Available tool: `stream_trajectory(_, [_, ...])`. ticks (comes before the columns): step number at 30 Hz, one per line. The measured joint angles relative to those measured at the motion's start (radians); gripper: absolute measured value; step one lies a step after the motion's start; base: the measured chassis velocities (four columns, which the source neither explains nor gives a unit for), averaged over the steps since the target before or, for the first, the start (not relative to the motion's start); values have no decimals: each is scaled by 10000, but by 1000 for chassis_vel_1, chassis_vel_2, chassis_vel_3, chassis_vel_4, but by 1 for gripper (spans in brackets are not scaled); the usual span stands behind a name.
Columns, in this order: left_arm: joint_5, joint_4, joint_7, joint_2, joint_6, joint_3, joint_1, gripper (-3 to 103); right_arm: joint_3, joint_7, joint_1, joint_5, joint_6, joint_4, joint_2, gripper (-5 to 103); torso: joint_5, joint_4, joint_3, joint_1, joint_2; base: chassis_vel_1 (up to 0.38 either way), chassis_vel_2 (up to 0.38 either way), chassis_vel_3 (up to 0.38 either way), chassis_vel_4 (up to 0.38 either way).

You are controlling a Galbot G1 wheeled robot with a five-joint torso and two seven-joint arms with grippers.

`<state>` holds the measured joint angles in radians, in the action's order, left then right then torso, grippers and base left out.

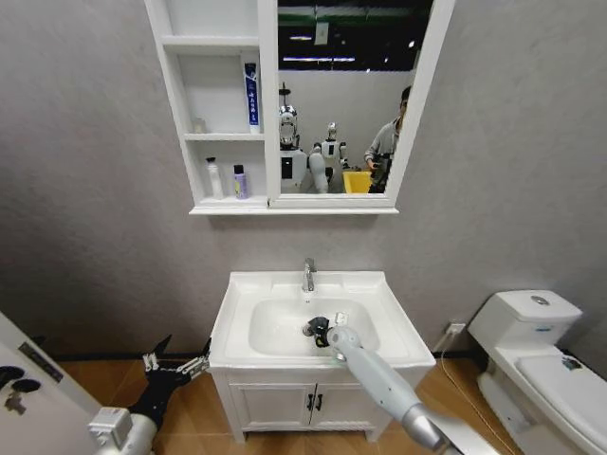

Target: Move facial cleanser and shampoo from washbasin to cabinet, then wipe washbasin with towel.

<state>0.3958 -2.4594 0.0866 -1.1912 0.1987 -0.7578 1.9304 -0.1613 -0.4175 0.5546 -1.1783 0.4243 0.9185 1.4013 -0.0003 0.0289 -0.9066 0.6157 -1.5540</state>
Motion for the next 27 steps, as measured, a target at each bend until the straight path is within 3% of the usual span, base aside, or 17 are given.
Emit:
stream_trajectory(3, [0, 0, 0, 0, 0, 1, 0, 100, -9, 284, -293, 183, -60, -798, 1115, 3, -3, 4, 1, -1, -1, 0, 0, 0, 0])
stream_trajectory(6, [0, 0, 0, 0, 0, 0, 0, 100, 31, 359, -292, 217, -95, -825, 1655, 3, 0, -2, 1, -1, -1, 0, 0, 0, 0])
stream_trajectory(9, [0, 0, 0, 0, 0, 1, 0, 100, 61, 264, -212, 180, -100, -605, 1661, 3, 1, -2, 0, 0, 0, 0, 0, 0, 0])
stream_trajectory(12, [0, 0, 0, -1, 0, 0, 0, 100, 134, 87, -98, 506, -168, -350, 1344, 3, 9, -11, -1, 0, 0, 0, 0, 0, 0])
stream_trajectory(15, [0, 0, 1, 0, 0, 1, 0, 100, 459, -486, 203, 1013, -196, 213, 246, 3, 4, 4, -1, 0, 0, 0, 0, 0, 0])
stream_trajectory(18, [0, 0, 0, 0, 0, 1, 0, 100, 648, -558, 411, 1240, -197, 444, -356, 3, 5, 7, -2, 1, 1, 0, 0, 0, 0])
stream_trajectory(22, [0, 0, 0, 0, 1, 0, 0, 100, 855, -539, 604, 1470, -222, 689, -706, 3, 6, 3, 0, 0, 1, 0, 0, 0, 0])
stream_trajectory(27, [0, 0, 1, 0, 0, 0, 0, 100, 1490, -464, 1166, 1834, -304, 2567, -1377, 3, 5, -2, -1, 0, 1, 0, 0, 0, 0])
